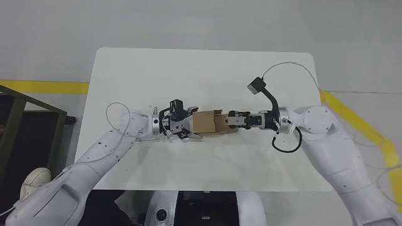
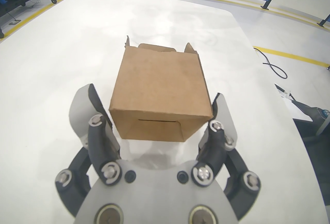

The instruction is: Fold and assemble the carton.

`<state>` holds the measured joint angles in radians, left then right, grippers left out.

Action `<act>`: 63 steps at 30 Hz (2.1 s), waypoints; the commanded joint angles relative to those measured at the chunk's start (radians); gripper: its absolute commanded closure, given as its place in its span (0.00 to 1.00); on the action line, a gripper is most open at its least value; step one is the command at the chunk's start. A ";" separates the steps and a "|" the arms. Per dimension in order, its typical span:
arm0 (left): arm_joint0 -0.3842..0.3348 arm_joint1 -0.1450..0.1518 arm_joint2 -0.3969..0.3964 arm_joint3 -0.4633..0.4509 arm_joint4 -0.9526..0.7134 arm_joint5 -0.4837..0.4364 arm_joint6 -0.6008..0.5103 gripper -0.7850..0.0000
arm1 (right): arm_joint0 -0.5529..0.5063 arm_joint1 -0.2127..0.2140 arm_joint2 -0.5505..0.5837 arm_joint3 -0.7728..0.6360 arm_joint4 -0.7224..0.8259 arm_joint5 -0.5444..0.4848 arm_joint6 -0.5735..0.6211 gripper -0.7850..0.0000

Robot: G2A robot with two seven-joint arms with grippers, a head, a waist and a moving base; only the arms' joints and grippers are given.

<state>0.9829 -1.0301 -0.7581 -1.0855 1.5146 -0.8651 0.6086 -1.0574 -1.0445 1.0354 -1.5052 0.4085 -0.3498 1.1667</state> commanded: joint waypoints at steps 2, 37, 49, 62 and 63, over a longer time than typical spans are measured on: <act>0.001 -0.001 -0.001 0.001 0.003 -0.002 0.000 0.25 | -0.004 0.000 0.002 0.007 0.006 -0.004 0.003 0.00; 0.000 -0.016 -0.012 0.019 0.008 -0.013 0.000 0.10 | 0.169 -0.081 -0.264 0.416 -0.060 0.319 0.102 1.00; 0.001 -0.019 -0.016 0.018 0.015 -0.019 0.002 0.10 | 0.197 -0.090 -0.252 0.437 -0.097 0.276 0.032 1.00; 0.001 -0.023 -0.022 0.022 0.009 -0.022 0.001 0.09 | 0.186 -0.070 -0.187 0.423 -0.136 0.296 -0.013 1.00; 0.001 -0.024 -0.023 0.024 0.006 -0.022 0.000 0.10 | 0.183 -0.067 -0.182 0.416 -0.143 0.303 -0.021 1.00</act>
<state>0.9841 -1.0534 -0.7803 -1.0629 1.5237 -0.8872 0.6094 -0.8713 -1.1142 0.8479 -1.0824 0.2723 -0.0536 1.1536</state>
